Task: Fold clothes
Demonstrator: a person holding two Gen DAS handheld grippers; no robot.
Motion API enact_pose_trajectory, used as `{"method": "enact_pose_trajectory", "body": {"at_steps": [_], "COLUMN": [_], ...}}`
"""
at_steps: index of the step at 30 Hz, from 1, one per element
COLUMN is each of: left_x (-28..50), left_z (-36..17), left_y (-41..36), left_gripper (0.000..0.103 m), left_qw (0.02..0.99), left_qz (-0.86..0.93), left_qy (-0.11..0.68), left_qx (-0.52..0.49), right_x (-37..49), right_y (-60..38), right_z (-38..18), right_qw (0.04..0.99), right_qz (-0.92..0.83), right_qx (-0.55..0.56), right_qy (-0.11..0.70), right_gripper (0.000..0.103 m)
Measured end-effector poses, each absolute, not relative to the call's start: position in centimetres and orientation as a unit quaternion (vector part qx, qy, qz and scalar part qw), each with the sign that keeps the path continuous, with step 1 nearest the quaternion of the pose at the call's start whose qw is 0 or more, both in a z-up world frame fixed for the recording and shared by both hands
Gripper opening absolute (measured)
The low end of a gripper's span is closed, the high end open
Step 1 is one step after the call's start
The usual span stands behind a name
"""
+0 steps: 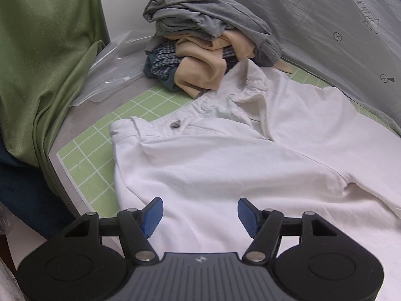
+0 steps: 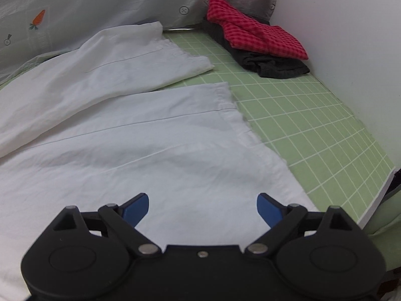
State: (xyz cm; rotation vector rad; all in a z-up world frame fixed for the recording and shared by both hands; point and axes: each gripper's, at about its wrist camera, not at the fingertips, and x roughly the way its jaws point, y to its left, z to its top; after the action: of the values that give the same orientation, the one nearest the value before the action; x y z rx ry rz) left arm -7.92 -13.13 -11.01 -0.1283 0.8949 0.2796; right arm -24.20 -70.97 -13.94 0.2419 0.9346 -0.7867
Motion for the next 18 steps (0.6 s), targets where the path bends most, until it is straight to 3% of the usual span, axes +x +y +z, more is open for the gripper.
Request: {"method": "enact_pose_trajectory", "body": {"at_steps": [5,10,13,14,15,18], "left_x": [-8.9,-9.4,-9.4,-9.3,-9.2,-8.6], "left_z": [-11.0,-10.8,-10.5,-10.5,-10.5,-10.4], "left_y": [-19.2,-24.9,-27.8,-28.5,-29.2,-31.1], "left_gripper": [0.067,0.067,0.067,0.067,0.067,0.067], "left_qw": [0.896,0.901,0.903,0.902,0.902,0.902], "left_qz": [0.096,0.055,0.035,0.032,0.03,0.021], "left_qy": [0.432,0.429,0.426,0.425,0.425,0.425], "left_qx": [-0.019,0.025,0.053,0.061,0.068,0.077], "right_x": [-25.9,-26.9,-27.5,-27.7,-27.7,-27.7], "right_y": [-77.0,-79.8,-79.7,-79.5,-79.3,-78.6], "right_z": [-15.4,-16.4,-16.3,-16.3,-16.2,-15.9], "right_qw": [0.806,0.813,0.831,0.834,0.835,0.841], "right_qz": [-0.379,-0.348,-0.321,-0.324,-0.323,-0.315], "right_qx": [0.114,0.141,0.152,0.149,0.144,0.1], "right_qy": [0.44,0.445,0.428,0.422,0.421,0.429], "right_gripper": [0.094,0.081,0.054,0.022,0.007,0.003]}}
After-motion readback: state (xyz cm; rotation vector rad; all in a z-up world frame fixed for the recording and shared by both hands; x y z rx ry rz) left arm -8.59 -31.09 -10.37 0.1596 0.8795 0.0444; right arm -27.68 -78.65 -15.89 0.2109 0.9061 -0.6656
